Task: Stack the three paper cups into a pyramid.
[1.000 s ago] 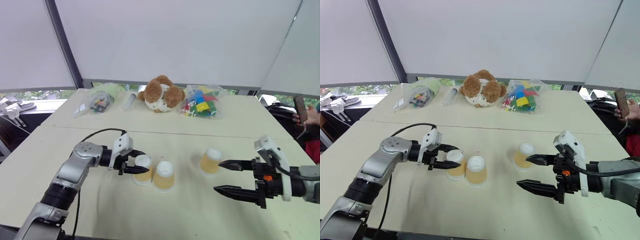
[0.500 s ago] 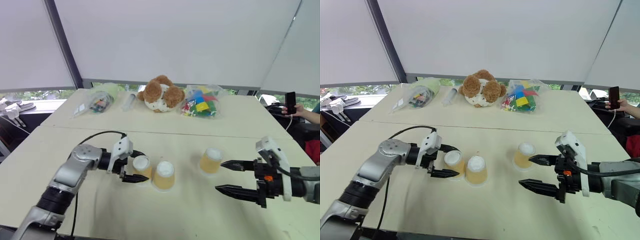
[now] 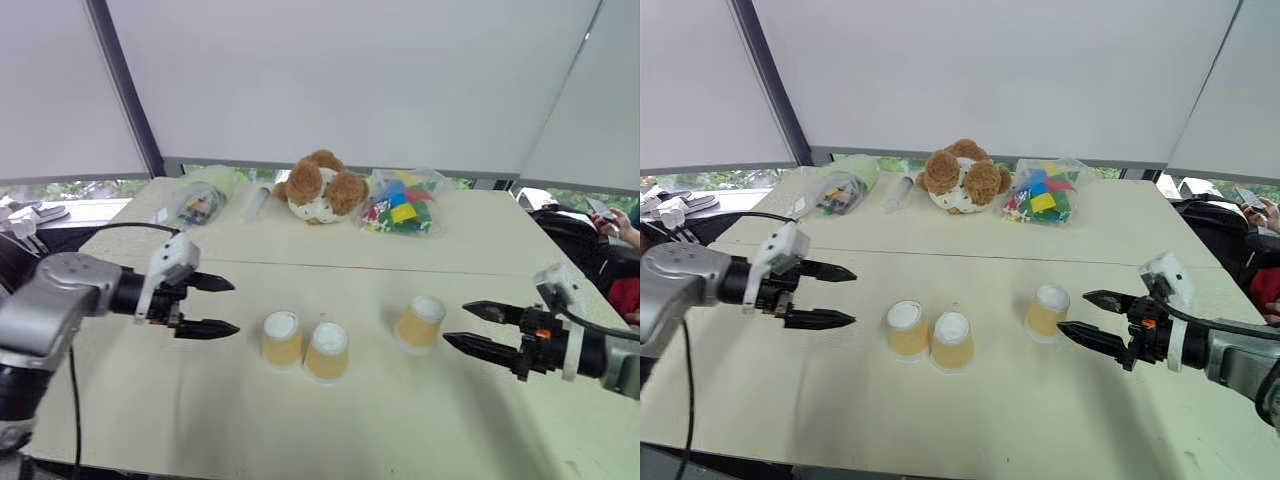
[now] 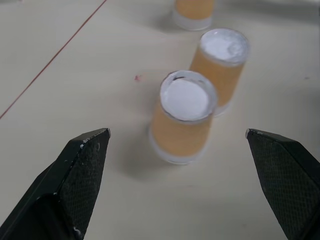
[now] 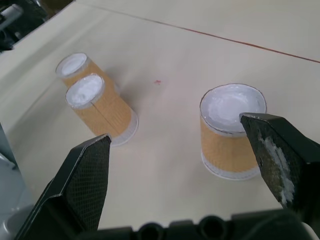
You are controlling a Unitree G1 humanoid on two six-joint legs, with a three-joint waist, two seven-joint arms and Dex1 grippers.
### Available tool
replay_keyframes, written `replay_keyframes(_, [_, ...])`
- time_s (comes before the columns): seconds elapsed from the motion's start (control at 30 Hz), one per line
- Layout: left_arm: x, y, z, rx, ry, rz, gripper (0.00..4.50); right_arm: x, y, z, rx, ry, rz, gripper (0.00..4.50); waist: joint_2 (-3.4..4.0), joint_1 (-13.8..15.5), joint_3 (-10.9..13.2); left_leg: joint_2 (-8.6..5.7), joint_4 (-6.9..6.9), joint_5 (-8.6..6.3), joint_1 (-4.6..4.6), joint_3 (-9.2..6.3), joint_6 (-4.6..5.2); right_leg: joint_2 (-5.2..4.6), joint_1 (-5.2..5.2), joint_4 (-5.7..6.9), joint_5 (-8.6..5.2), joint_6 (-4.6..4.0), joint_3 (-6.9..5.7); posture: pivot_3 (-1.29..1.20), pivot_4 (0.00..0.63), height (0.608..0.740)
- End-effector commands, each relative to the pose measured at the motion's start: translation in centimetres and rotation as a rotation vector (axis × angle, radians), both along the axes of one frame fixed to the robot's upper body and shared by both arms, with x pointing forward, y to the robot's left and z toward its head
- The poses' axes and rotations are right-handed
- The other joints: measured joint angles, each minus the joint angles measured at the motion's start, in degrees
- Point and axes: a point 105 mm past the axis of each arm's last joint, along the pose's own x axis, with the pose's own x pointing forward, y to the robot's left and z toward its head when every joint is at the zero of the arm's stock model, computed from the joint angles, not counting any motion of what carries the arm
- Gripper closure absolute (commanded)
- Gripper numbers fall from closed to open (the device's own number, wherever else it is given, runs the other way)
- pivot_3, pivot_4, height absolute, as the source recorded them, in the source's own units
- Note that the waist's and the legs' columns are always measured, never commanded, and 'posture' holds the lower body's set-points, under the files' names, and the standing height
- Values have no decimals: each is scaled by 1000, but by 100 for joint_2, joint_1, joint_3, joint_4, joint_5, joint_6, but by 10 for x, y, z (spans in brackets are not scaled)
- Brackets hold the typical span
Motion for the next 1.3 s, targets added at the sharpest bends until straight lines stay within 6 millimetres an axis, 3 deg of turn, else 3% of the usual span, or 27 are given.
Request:
replay_keyframes(0.03, [-16,-16,12,-5,-39,-54,11,7,4,0,16,-36,7,0,1,15,0,-1,0,0,0,1,0,-2,0,0,0,0,0,0,150,740])
replay_keyframes(0.33, [-27,-27,7,-57,-26,3,11,29,9,-14,29,-55,15,0,1,-8,0,-1,-1,0,2,-1,0,2,-2,2,0,0,1,0,150,740])
replay_keyframes(0.5, [-27,-29,5,-70,-30,19,11,48,3,-12,26,-126,-30,0,1,10,0,-2,0,0,3,3,0,1,-1,1,0,-1,2,0,150,740])
replay_keyframes(1.27, [-22,-34,-5,-88,-32,35,11,66,2,-35,-41,-142,-56,0,1,6,0,-2,0,0,4,6,-1,1,-2,1,0,-1,2,0,150,740])
replay_keyframes(1.3, [-21,-34,-6,-88,-33,37,1,67,2,-35,-38,-143,-58,259,1,5,0,-2,0,0,4,6,-1,1,-2,1,0,-1,2,0,150,740])
